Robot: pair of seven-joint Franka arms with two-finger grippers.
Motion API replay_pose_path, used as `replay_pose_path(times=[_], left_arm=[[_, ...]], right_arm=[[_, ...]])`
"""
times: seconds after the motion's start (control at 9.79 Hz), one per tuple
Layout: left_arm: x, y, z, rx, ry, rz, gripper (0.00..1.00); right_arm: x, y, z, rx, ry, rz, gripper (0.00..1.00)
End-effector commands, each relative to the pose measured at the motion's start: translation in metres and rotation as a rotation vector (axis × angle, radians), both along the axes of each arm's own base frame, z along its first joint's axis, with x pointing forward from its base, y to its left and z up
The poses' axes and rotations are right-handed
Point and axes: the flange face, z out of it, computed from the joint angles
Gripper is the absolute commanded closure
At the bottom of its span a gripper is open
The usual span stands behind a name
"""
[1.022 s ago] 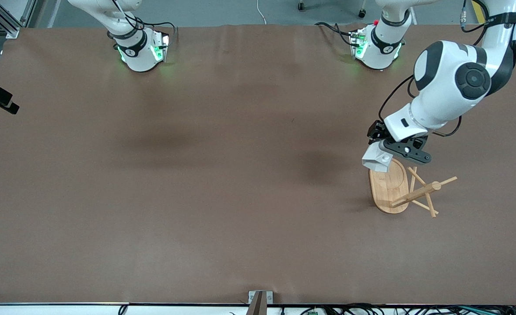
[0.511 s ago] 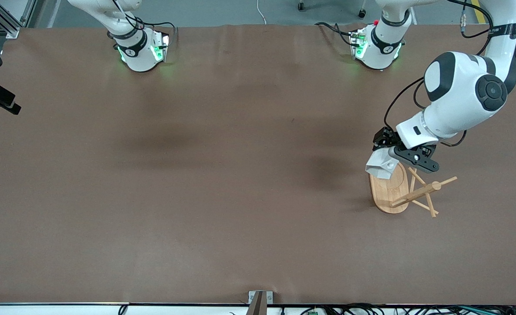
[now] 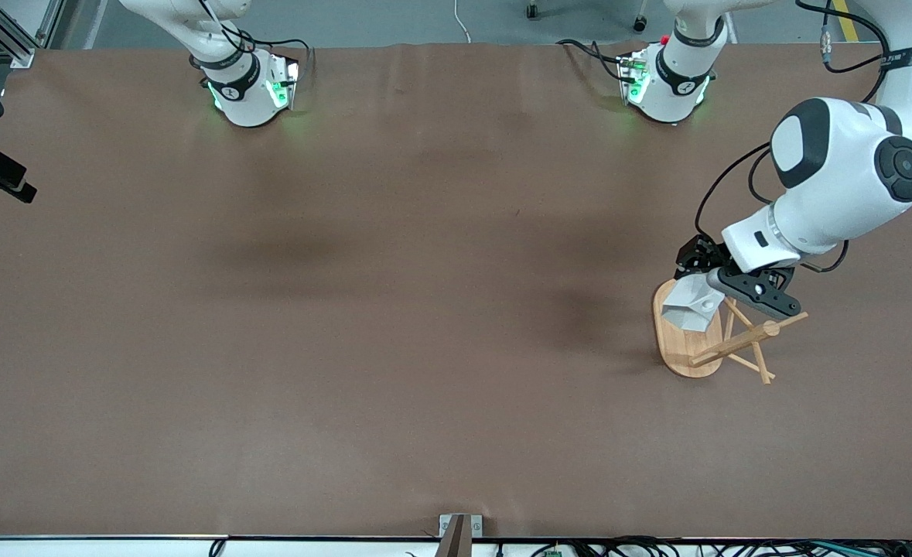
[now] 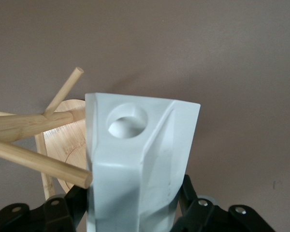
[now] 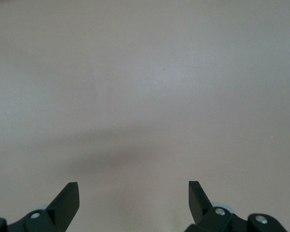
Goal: Hang cup on rack
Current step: 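Lower the cup's handle hole onto a rack peg with the left gripper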
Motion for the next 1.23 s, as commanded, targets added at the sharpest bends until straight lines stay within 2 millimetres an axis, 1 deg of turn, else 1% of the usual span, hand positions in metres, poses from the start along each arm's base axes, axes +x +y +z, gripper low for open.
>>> replay_pose_path(times=[0.0, 0.1, 0.2, 0.31, 0.61, 1.02, 1.12], left_arm=[[0.006, 0.003, -0.023, -0.013, 0.028, -0.017, 0.97], [0.006, 0.004, -0.023, -0.013, 0.028, -0.016, 0.97], [0.007, 0.009, -0.022, -0.009, 0.025, -0.014, 0.97], [0.009, 0.019, -0.022, -0.006, 0.018, -0.024, 0.97], [0.01, 0.033, -0.023, -0.001, 0.013, -0.041, 0.97], [0.011, 0.043, -0.032, -0.001, 0.018, -0.069, 0.97], [0.012, 0.051, -0.036, 0.002, 0.023, -0.063, 0.97]], right_arm=[[-0.001, -0.003, 0.002, -0.006, 0.004, 0.0, 0.0], [0.0, -0.003, 0.002, -0.006, 0.002, 0.0, 0.0], [0.0, -0.004, 0.001, -0.005, 0.004, 0.0, 0.0], [0.0, -0.004, 0.001, -0.005, 0.005, 0.0, 0.0], [0.0, -0.005, 0.001, -0.004, 0.007, -0.001, 0.0], [-0.001, -0.006, 0.0, -0.004, 0.01, -0.001, 0.0], [-0.001, -0.006, 0.0, -0.004, 0.01, -0.001, 0.0]])
